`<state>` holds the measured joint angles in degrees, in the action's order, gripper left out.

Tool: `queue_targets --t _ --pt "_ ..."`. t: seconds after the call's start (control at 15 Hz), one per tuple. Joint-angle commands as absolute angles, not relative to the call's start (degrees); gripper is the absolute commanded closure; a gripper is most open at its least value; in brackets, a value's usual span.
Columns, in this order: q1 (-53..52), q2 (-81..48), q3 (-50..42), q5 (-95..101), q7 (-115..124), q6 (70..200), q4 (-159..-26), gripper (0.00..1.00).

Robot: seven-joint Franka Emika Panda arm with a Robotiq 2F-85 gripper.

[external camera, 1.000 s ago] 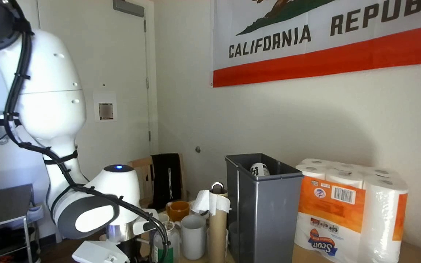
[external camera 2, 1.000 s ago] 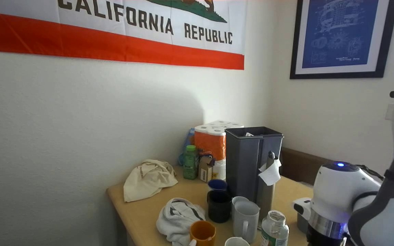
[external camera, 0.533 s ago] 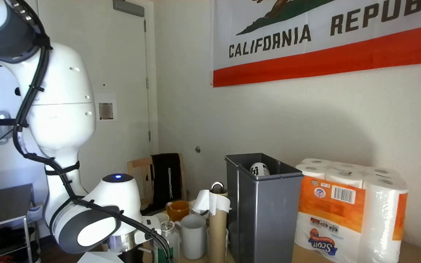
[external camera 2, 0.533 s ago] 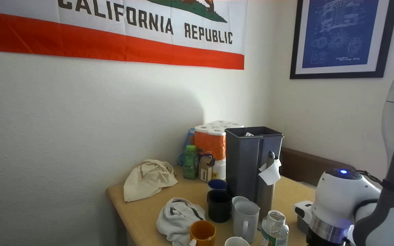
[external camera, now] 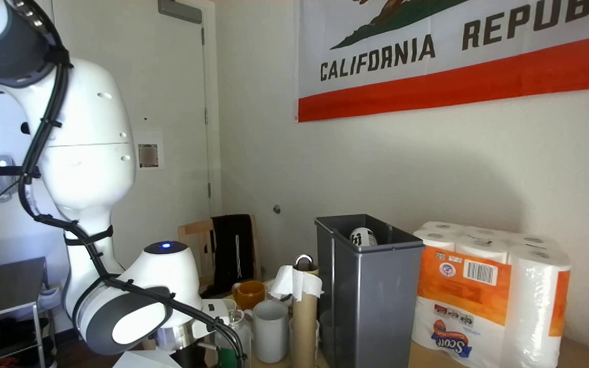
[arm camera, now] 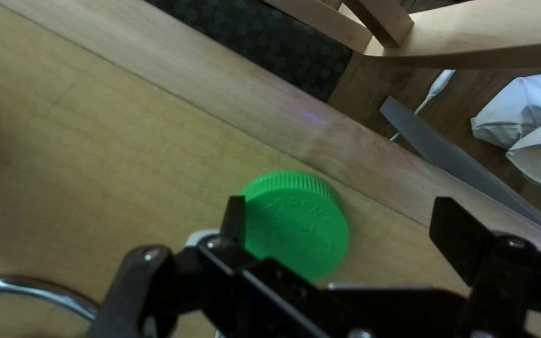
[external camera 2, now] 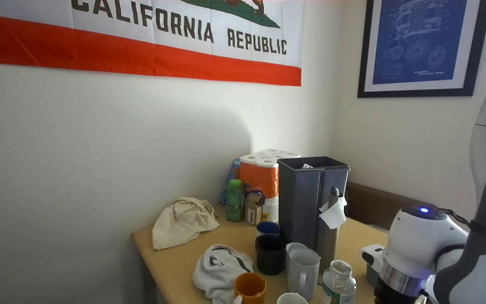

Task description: Pick the green lid on the table and put it on the bottle

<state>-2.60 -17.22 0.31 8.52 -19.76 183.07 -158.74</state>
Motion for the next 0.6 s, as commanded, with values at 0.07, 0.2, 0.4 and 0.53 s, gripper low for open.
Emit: queue_targets --t 0.07,0.2,0.4,0.53 --pt "-3.18 -16.76 -0.74 10.32 -17.97 185.43 -159.65 0.0" --pt "-4.09 -16.89 -2.05 10.45 -18.14 185.38 -159.21 0.0" --pt "-5.93 -17.44 -4.36 10.8 -18.39 185.47 -158.87 0.0" --pt "-5.9 -18.07 -4.29 11.05 -18.31 185.74 -158.63 0.0"
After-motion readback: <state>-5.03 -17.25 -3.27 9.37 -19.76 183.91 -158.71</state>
